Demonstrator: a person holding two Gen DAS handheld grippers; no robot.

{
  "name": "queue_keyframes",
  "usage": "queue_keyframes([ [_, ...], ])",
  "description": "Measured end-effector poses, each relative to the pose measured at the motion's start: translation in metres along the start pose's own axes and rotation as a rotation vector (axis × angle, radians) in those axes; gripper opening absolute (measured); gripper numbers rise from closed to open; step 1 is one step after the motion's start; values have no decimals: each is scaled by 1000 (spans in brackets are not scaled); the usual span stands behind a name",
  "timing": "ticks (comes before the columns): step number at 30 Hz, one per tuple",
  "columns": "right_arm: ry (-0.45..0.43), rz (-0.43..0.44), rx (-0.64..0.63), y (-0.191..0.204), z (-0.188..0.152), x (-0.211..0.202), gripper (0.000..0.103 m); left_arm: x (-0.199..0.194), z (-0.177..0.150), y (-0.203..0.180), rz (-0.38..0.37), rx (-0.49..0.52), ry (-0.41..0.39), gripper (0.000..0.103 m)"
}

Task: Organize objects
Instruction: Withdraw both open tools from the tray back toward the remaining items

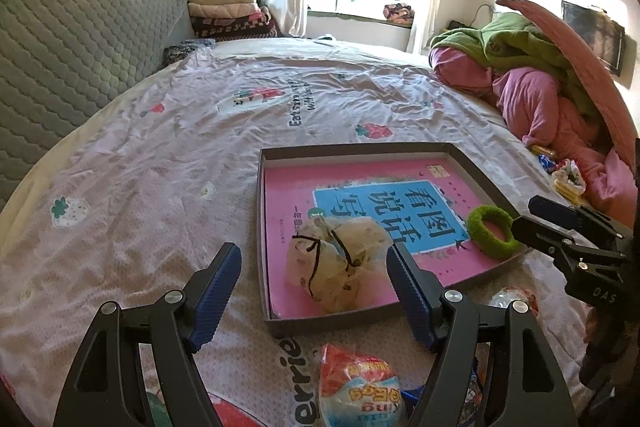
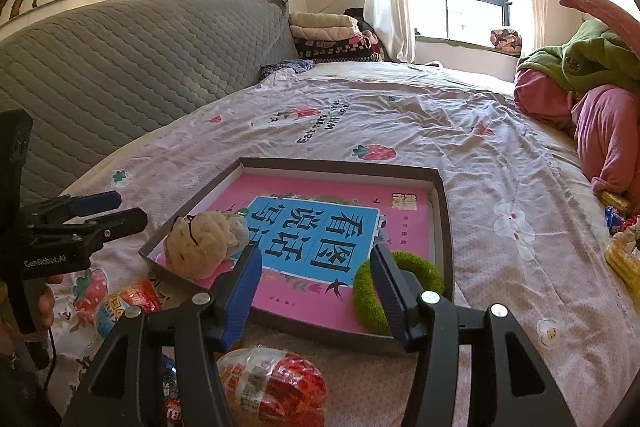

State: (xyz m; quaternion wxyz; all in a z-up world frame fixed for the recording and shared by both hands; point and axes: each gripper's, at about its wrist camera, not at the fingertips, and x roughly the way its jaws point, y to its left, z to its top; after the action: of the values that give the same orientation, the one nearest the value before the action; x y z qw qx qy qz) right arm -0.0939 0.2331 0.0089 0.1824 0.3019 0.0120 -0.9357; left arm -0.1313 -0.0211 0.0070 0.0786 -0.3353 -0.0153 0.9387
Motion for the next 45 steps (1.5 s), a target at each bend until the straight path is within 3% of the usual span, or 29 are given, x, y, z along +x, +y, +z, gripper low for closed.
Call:
queue_keyframes([
  [28,-7,-28,23,3,-17,-36,57,-23,-29,-34,-28,23,18,76],
  [45,12,-29,-31,27,-43,-59,57,-35,-50,-26,-13,-4,48,76],
])
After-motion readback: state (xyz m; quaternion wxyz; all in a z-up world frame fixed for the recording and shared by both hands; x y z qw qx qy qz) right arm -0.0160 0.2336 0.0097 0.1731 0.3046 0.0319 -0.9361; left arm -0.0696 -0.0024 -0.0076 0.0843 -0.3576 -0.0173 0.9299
